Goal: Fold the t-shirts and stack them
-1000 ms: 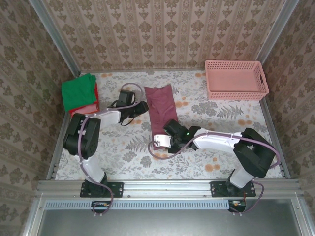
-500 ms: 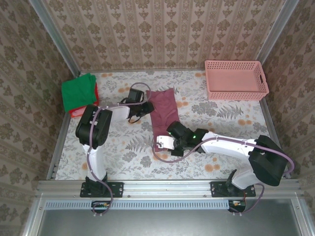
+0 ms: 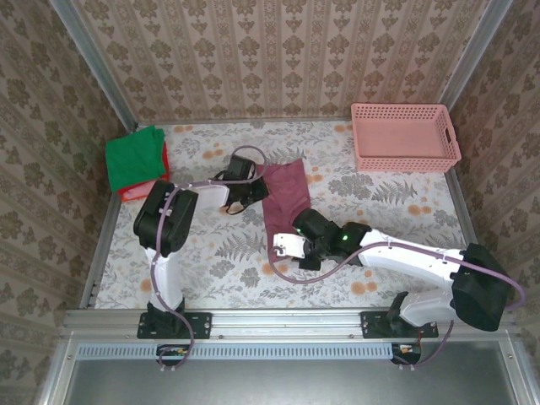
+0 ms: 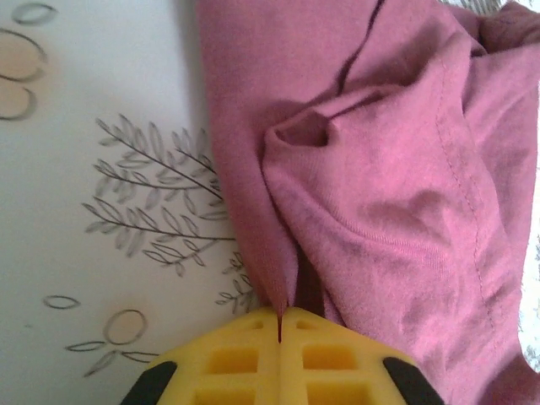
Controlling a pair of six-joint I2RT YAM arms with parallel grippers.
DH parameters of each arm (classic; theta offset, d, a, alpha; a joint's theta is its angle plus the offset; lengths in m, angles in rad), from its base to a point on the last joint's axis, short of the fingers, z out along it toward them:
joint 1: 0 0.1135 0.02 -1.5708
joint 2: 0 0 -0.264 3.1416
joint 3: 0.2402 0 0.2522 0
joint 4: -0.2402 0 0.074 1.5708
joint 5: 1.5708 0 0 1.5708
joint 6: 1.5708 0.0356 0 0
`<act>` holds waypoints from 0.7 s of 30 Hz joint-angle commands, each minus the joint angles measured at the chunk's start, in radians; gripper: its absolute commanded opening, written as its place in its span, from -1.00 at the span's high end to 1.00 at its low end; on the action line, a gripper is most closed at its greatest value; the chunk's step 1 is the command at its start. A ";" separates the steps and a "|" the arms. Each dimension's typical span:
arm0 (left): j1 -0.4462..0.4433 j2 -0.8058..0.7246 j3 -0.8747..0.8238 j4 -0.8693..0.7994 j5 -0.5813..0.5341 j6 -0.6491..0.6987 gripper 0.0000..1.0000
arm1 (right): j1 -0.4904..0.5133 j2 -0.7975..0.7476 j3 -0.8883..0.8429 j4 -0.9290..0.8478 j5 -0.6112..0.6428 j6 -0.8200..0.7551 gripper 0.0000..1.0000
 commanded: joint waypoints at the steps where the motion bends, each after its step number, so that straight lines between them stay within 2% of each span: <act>1: -0.009 -0.001 -0.057 -0.015 0.029 -0.007 1.00 | -0.001 -0.031 0.051 -0.046 0.024 -0.040 1.00; 10: 0.030 -0.001 -0.136 -0.009 0.014 -0.008 1.00 | -0.132 0.067 0.214 -0.144 -0.029 -0.198 1.00; 16: 0.044 0.025 -0.128 -0.008 0.045 0.010 1.00 | -0.245 0.199 0.358 -0.177 -0.064 -0.300 1.00; 21: 0.094 0.065 -0.112 -0.003 0.097 0.038 1.00 | -0.312 0.309 0.493 -0.186 -0.107 -0.353 1.00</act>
